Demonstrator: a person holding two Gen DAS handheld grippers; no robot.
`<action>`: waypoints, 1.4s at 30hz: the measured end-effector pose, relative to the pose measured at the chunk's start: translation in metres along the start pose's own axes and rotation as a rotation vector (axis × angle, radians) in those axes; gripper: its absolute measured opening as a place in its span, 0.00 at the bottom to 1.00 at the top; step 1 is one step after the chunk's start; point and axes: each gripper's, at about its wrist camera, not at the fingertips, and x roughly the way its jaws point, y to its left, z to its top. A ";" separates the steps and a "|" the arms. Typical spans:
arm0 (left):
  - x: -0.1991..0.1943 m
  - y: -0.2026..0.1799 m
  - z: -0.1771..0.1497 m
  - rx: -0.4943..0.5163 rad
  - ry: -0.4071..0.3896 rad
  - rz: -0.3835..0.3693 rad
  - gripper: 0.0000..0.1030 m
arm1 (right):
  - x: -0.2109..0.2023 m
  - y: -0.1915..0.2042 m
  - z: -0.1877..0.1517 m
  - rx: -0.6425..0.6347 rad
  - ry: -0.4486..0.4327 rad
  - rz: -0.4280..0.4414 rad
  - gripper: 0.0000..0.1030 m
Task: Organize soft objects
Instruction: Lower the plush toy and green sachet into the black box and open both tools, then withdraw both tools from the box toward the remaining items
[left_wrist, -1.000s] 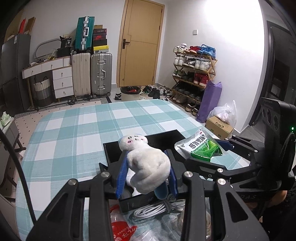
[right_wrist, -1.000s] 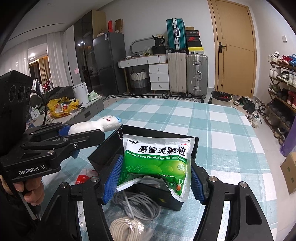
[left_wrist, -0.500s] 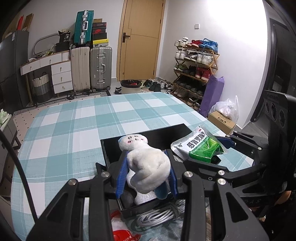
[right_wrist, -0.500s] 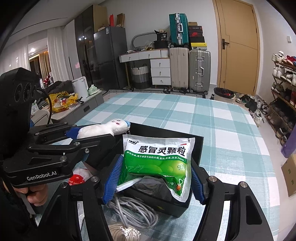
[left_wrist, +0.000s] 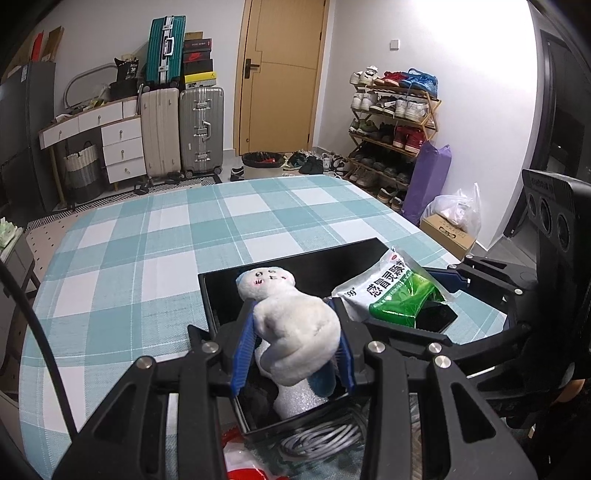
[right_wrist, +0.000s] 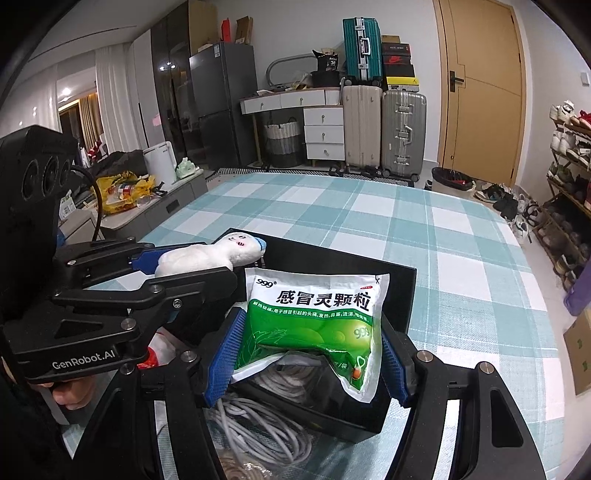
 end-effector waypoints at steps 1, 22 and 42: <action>0.001 0.001 0.000 -0.003 0.002 0.000 0.36 | 0.001 -0.001 0.000 0.000 0.004 0.002 0.65; 0.009 0.007 -0.001 -0.034 0.044 -0.019 0.57 | -0.002 0.000 -0.001 -0.025 -0.020 0.001 0.90; -0.063 0.010 -0.046 -0.084 -0.023 0.117 1.00 | -0.064 0.020 -0.051 0.070 -0.022 -0.034 0.99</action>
